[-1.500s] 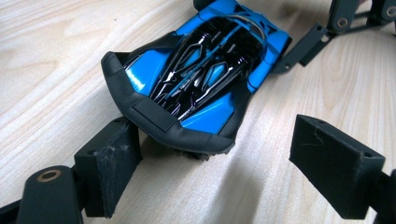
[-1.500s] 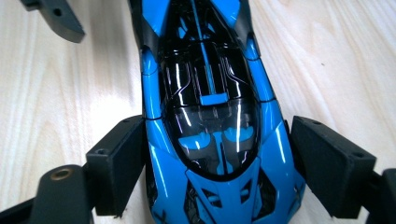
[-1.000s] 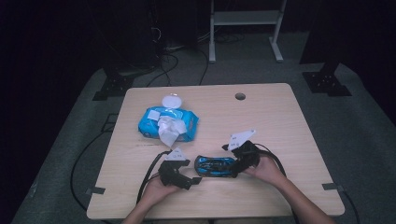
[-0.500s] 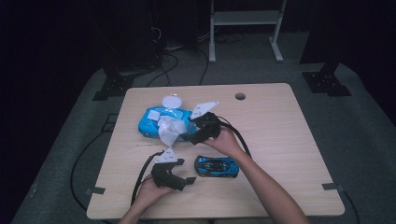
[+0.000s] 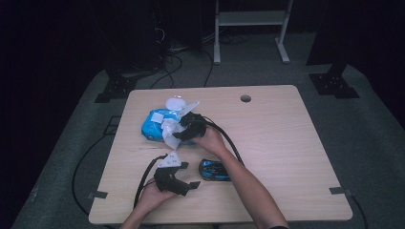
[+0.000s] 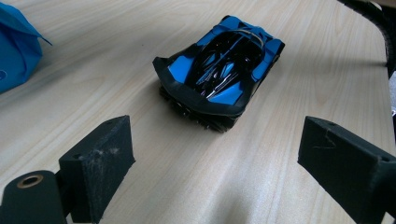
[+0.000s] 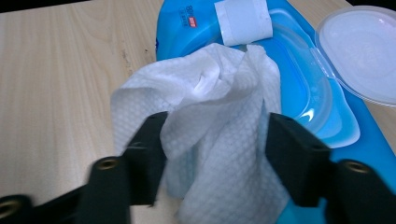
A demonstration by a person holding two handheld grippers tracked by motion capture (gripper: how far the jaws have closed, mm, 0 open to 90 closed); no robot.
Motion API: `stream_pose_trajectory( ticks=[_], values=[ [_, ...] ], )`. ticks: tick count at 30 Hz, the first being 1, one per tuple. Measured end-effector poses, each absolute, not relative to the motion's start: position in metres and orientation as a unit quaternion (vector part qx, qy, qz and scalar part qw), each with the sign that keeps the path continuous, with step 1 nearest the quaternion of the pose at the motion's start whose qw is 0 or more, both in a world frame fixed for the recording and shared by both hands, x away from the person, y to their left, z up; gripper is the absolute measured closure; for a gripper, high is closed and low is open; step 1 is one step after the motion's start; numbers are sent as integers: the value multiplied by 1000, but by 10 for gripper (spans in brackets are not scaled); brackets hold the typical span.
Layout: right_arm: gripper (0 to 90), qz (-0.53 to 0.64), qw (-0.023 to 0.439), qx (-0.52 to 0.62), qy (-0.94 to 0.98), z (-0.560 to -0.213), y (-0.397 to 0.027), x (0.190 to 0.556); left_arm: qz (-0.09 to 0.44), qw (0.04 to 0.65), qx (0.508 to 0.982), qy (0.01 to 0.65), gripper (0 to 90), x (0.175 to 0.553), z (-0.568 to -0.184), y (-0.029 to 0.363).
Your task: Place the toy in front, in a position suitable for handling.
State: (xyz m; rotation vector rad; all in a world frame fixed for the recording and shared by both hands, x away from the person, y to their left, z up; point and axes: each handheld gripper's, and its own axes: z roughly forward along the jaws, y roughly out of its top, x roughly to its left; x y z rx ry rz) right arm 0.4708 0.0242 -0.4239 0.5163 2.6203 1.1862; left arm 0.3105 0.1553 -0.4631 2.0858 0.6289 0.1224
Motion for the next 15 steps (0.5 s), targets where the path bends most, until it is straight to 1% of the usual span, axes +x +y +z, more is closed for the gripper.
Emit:
stream_pose_trajectory(
  ticks=[1, 2, 3, 5, 6, 7, 10, 11, 12, 15],
  values=[
    [450, 403, 109, 176, 891, -424, 24, 471, 51, 462, 848, 255, 96, 310, -463, 156],
    [482, 398, 113, 185, 891, -424, 26, 471, 53, 464, 847, 253, 96, 311, -462, 156],
    [482, 398, 113, 185, 891, -424, 26, 471, 53, 464, 847, 253, 96, 311, -462, 156],
    [560, 399, 108, 194, 889, -424, 26, 472, 55, 464, 847, 253, 97, 311, -461, 157],
    [627, 403, 104, 201, 887, -424, 24, 473, 62, 459, 850, 252, 97, 312, -461, 158],
    [670, 404, 100, 202, 886, -424, 23, 474, 65, 458, 850, 252, 97, 312, -461, 159],
    [768, 414, 78, 219, 880, -423, 21, 475, 69, 465, 845, 255, 97, 314, -459, 164],
    [768, 414, 78, 219, 880, -423, 21, 475, 69, 465, 845, 255, 97, 314, -459, 164],
    [821, 413, 77, 219, 881, -422, 19, 476, 74, 470, 842, 255, 97, 314, -458, 165],
    [838, 413, 78, 216, 881, -418, 16, 476, 75, 471, 841, 255, 95, 314, -458, 166]
  ],
)
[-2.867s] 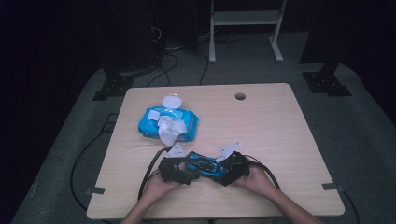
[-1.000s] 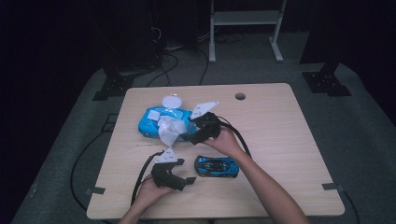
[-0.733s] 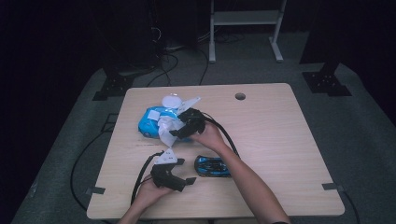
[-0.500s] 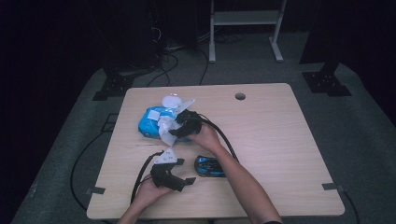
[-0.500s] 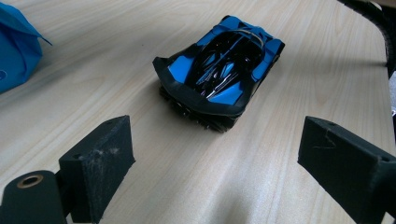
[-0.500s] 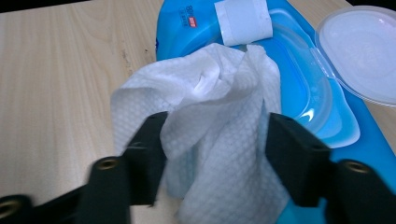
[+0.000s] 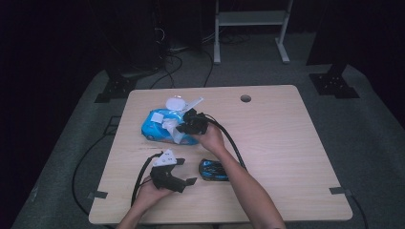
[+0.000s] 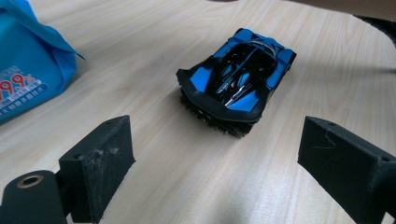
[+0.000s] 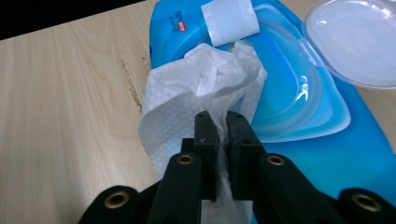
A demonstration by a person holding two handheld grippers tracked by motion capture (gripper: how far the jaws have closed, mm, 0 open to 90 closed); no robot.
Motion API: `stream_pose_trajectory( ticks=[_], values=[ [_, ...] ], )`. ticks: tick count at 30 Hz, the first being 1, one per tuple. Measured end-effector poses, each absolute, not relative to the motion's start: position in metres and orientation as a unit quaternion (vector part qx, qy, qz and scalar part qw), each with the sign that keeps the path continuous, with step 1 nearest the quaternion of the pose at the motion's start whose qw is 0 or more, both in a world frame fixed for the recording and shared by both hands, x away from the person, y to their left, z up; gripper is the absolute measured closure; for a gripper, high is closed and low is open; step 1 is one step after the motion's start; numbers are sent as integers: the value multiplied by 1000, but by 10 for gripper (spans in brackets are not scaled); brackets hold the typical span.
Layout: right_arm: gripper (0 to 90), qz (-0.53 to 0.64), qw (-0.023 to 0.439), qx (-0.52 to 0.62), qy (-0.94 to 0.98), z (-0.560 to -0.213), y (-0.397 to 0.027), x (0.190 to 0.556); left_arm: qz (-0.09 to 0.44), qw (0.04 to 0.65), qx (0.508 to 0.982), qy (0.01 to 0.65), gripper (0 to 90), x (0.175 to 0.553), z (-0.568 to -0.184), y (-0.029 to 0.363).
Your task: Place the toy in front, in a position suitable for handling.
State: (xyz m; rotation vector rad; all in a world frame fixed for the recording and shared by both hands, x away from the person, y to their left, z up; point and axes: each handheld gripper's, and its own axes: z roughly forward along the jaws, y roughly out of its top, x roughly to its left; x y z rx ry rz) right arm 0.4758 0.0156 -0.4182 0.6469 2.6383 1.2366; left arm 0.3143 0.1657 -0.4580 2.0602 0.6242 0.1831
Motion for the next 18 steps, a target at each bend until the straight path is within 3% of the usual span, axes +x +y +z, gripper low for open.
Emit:
stream_pose_trajectory(
  ticks=[10, 13, 18],
  values=[
    [851, 470, 103, 221, 849, -371, -26, 469, 91, 475, 839, 249, 85, 316, -458, 168],
    [849, 473, 106, 206, 850, -354, -56, 452, 98, 482, 835, 247, 85, 316, -458, 169],
    [848, 467, 105, 193, 856, -353, -93, 419, 105, 486, 834, 237, 85, 316, -459, 167]
  ],
)
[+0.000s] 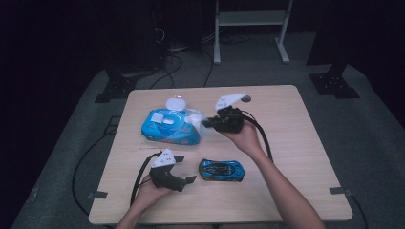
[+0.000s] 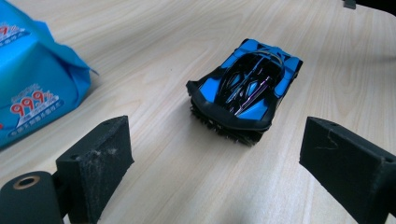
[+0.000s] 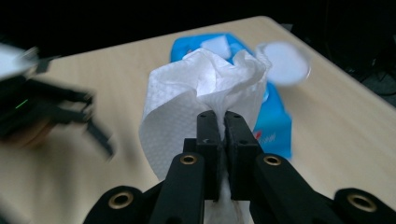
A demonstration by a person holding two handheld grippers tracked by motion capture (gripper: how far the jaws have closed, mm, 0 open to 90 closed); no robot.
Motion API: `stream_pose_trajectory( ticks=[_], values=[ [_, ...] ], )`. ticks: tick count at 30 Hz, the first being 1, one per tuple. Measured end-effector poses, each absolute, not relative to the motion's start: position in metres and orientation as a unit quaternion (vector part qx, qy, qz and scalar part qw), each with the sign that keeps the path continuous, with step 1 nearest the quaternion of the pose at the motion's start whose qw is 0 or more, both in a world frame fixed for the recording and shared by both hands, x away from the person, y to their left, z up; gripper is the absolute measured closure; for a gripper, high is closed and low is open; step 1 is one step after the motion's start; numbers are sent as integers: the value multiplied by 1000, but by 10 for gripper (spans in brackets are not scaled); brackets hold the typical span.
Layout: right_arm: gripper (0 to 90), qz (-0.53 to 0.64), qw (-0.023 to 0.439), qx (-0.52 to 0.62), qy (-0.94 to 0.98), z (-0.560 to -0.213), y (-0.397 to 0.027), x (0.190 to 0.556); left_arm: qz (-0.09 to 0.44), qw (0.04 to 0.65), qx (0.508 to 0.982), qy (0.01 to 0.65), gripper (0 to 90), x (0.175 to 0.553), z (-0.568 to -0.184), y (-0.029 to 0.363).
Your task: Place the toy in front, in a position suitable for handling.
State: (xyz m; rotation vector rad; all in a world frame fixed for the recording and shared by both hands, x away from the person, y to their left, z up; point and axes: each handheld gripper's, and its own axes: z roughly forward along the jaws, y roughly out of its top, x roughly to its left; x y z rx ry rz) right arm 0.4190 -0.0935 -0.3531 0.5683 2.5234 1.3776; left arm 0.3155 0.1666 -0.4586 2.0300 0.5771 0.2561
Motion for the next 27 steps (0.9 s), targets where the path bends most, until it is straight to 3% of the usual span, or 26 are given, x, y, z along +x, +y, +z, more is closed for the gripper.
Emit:
stream_pose_trajectory(
  ticks=[8, 14, 15, 16, 18, 19, 21, 27],
  values=[
    [844, 425, 97, 177, 883, -388, -170, 346, 109, 493, 837, 212, 85, 315, -458, 149],
    [800, 406, 78, 175, 893, -419, -182, 328, 103, 494, 839, 203, 85, 318, -460, 140],
    [734, 391, 70, 166, 903, -430, -178, 326, 102, 490, 842, 200, 85, 319, -461, 137],
    [734, 391, 70, 166, 903, -430, -178, 326, 102, 490, 842, 200, 85, 319, -461, 137],
    [547, 377, 65, 153, 911, -436, -176, 324, 109, 478, 851, 190, 85, 318, -463, 133],
    [547, 377, 65, 153, 911, -436, -176, 324, 109, 478, 851, 190, 85, 318, -463, 133],
    [413, 380, 56, 154, 910, -432, -181, 322, 114, 473, 855, 182, 85, 319, -466, 130],
    [344, 406, 81, 155, 897, -426, -185, 325, 116, 463, 860, 178, 85, 327, -469, 124]
  ],
)
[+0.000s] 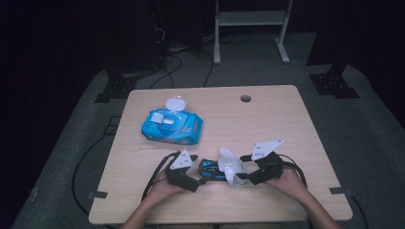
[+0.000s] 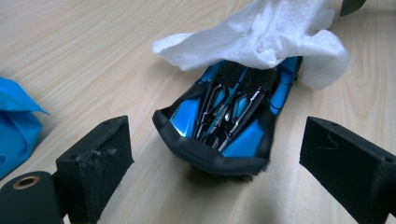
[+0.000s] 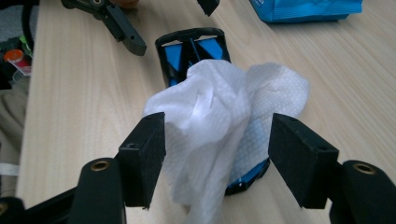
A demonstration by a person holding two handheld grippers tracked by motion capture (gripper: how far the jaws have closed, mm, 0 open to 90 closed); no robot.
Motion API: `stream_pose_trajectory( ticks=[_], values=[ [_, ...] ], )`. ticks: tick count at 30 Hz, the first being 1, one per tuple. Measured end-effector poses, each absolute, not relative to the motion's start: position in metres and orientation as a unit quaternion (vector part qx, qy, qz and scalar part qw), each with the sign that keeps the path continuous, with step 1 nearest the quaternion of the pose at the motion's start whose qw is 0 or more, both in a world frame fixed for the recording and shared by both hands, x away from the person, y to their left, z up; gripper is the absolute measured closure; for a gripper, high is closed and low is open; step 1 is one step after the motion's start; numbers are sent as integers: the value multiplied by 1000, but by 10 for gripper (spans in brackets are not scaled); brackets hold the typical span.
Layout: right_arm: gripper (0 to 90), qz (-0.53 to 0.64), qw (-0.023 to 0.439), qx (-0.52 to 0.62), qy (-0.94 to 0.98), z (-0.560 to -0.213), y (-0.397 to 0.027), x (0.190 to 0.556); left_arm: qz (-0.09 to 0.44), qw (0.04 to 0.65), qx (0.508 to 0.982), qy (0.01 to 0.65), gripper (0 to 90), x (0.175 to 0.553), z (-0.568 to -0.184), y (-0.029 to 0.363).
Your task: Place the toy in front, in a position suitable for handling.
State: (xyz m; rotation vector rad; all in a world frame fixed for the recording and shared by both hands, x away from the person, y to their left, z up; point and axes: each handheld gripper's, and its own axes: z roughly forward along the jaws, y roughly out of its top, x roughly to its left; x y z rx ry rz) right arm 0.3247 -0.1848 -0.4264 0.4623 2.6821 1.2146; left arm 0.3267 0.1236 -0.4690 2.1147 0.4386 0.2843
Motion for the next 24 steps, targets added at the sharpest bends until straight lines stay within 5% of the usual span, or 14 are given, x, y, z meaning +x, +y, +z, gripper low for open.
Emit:
stream_pose_trajectory(
  ticks=[5, 11, 15, 24],
  values=[
    [399, 407, 73, 148, 898, -431, -170, 335, 122, 473, 857, 163, 85, 330, -470, 121],
    [681, 399, 51, 142, 904, -444, -147, 346, 111, 468, 862, 158, 84, 337, -478, 117],
    [743, 398, 53, 148, 904, -446, -142, 345, 107, 438, 881, 144, 54, 340, -477, 111],
    [775, 392, 59, 173, 902, -446, -159, 339, 109, 404, 899, 129, 198, 338, -481, 103]
  ],
)
